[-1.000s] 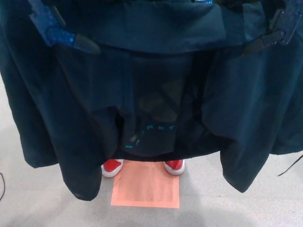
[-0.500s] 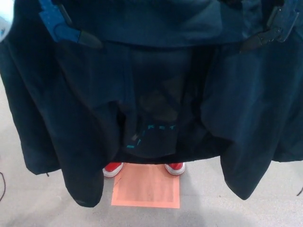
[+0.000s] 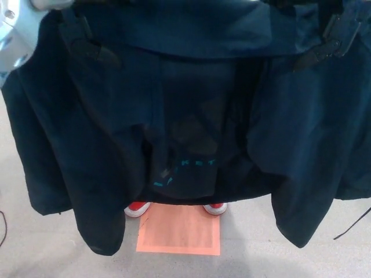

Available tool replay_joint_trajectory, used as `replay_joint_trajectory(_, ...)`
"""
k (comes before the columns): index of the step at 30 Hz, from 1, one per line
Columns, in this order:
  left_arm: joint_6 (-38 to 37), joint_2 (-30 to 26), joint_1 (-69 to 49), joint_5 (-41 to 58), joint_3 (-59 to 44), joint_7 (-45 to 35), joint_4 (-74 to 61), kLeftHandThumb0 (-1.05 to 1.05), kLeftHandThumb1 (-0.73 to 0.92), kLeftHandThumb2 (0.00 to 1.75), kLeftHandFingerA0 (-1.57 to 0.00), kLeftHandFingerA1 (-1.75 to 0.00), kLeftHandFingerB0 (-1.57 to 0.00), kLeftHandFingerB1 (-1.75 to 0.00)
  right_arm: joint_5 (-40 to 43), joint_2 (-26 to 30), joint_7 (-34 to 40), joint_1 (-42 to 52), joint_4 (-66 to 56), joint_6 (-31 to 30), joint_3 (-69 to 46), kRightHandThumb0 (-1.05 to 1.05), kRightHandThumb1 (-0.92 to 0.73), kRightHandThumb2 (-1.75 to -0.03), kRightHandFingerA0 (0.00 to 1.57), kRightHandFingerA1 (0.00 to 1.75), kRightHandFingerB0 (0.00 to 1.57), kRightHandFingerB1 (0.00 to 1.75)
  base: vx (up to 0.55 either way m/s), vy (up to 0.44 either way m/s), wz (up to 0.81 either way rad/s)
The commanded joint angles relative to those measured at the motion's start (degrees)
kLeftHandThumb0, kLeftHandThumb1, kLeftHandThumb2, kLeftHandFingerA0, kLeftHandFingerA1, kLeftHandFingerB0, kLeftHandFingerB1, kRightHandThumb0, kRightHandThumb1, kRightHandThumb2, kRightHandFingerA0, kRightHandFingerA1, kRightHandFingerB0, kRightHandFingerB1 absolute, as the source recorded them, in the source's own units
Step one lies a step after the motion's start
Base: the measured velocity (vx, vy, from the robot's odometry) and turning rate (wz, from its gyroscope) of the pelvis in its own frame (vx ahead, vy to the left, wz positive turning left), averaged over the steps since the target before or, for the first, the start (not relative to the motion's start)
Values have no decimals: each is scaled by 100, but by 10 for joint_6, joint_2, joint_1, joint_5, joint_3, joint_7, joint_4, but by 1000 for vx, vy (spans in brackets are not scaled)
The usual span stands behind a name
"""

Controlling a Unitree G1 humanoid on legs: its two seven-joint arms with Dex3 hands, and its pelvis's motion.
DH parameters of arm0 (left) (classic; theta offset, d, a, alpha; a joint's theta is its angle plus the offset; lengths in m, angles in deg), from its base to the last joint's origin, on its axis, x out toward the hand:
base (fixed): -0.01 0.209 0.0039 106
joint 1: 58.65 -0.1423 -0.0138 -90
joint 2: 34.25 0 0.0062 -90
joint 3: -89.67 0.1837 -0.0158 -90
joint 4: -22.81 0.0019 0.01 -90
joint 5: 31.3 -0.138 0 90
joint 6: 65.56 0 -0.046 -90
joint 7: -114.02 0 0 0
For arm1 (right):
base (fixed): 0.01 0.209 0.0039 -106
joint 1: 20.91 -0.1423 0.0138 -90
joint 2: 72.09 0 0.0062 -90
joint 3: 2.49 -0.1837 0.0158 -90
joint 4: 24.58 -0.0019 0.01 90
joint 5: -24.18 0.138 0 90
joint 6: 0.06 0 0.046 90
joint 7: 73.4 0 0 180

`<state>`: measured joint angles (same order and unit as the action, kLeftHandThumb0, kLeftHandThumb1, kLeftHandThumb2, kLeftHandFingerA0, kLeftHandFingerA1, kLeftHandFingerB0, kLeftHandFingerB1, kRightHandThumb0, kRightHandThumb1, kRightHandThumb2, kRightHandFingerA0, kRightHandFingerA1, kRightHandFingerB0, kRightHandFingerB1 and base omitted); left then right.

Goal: A person hands a coat to the robot and the robot grabs it with both hands and holds it while the person wears the coat.

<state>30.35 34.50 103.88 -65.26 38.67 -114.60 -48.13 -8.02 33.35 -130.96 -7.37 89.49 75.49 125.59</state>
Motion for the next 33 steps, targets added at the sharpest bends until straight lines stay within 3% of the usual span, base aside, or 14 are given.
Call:
replay_joint_trajectory(1,-9,-6,-21,-62,10,-8,23,-91,48,97,-1,-15,0,-5,-44,7,7,27,31,-11,6,-77,-44,-81,15,46,0,5,0,0,0)
replay_joint_trajectory(11,-17,3,-40,-86,-1,21,16,-93,47,92,-33,-51,-3,-5,-84,8,67,35,42,25,21,-83,-48,-84,43,54,0,0,0,0,0)
replay_joint_trajectory(12,-23,2,-58,-85,-13,57,5,-94,59,58,-87,-70,-6,-25,-104,12,109,39,50,58,33,-84,-53,-85,81,59,9,33,0,0,0)
replay_joint_trajectory(13,-28,2,-67,-86,-20,77,1,-89,48,86,-91,-80,-16,-37,-112,12,142,43,59,77,36,-75,-64,-60,101,63,38,35,0,0,0)
replay_joint_trajectory(15,-34,2,-74,-93,-25,97,-3,-81,57,59,-89,-68,-47,-35,-114,10,183,50,72,93,33,-64,-70,-62,115,66,77,46,0,0,0)
replay_joint_trajectory(16,-37,2,-79,-98,-28,110,-6,-81,57,59,-89,-68,-47,-35,-115,8,202,54,77,99,30,-64,-70,-62,115,66,77,46,0,0,0)
replay_joint_trajectory(17,-41,1,-82,-109,-26,126,-7,-73,60,59,-87,-113,-74,-44,-120,12,232,60,76,115,31,-54,-74,-63,110,61,82,49,0,0,0)
replay_joint_trajectory(18,-48,0,-85,-124,-21,147,-7,-57,76,63,-94,-99,-91,-56,-130,19,274,69,76,135,31,-33,-73,-63,86,127,71,51,0,0,0)
replay_joint_trajectory(19,-50,-1,-87,-143,-13,169,-7,-49,70,108,-88,-85,-76,-69,-140,26,327,81,76,156,30,-43,-82,-66,83,136,73,62,0,0,0)
replay_joint_trajectory(23,-51,0,-95,-160,-11,227,8,-55,89,67,-89,-108,-83,-67,-149,28,411,88,103,184,30,-51,-91,-69,84,136,73,59,0,0,0)
replay_joint_trajectory(24,-54,7,-113,-148,-30,290,18,-49,89,67,-87,-130,-79,-86,-152,28,427,89,114,185,31,-49,-80,-116,101,117,75,73,0,0,0)
replay_joint_trajectory(26,-66,15,-131,-132,-52,363,33,-41,86,70,-78,-162,-66,-123,-145,26,457,95,130,192,23,-56,-92,-77,90,146,77,68,0,0,0)
replay_joint_trajectory(27,-68,26,-139,-116,-69,398,45,-34,85,65,-72,-175,-52,-149,-133,24,486,102,138,203,11,-41,-87,-72,83,162,67,130,0,0,0)
replay_joint_trajectory(33,-58,40,-145,-109,-86,431,63,-36,82,63,-70,-175,-51,-155,-104,16,520,110,162,239,-8,-37,-84,-68,75,170,61,153,0,0,0)
